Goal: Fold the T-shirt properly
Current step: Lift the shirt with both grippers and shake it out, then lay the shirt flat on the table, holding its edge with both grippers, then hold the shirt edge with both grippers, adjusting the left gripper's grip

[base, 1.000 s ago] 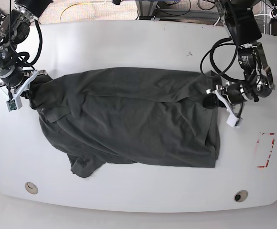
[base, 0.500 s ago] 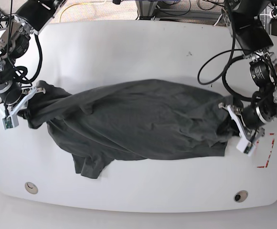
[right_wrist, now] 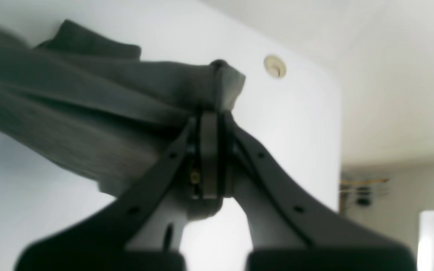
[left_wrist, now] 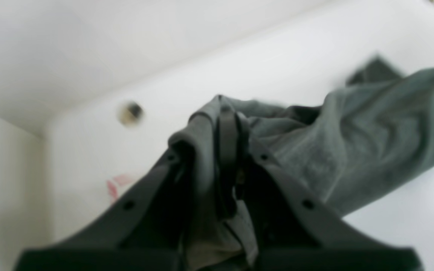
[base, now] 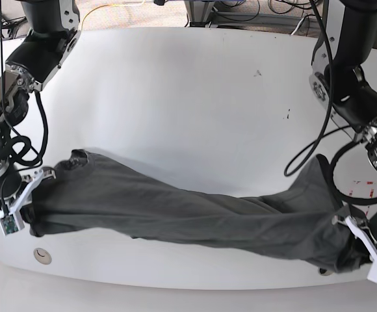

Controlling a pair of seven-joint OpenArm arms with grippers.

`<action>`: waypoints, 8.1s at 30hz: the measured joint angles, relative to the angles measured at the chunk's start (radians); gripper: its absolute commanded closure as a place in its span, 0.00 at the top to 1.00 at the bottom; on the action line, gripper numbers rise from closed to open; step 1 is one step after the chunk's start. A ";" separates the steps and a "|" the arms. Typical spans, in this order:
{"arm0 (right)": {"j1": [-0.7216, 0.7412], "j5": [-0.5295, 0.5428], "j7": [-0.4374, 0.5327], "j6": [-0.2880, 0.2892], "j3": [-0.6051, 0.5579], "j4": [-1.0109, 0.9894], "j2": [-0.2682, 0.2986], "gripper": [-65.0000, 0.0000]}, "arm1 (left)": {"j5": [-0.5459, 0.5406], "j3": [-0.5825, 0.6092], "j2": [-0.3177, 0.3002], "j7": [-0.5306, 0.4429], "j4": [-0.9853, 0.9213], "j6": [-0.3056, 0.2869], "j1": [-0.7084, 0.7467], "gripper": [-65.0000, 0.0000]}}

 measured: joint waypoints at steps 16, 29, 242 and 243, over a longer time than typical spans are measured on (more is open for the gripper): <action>0.505 -0.017 0.004 0.004 -0.214 -0.341 0.142 0.00 | 0.109 -0.003 0.001 -0.002 -0.192 0.000 -0.344 0.01; 0.907 -0.007 0.009 0.003 -0.392 -0.479 0.196 0.00 | 0.106 -0.005 -0.003 -0.019 -0.191 0.000 -0.459 0.01; -0.693 0.016 0.088 0.000 0.197 0.043 -0.231 0.00 | 0.112 0.085 -0.103 -0.055 0.048 0.003 0.949 0.50; -0.693 0.016 0.088 0.000 0.197 0.043 -0.231 0.00 | 0.092 0.086 -0.103 -0.055 0.053 0.003 0.953 0.50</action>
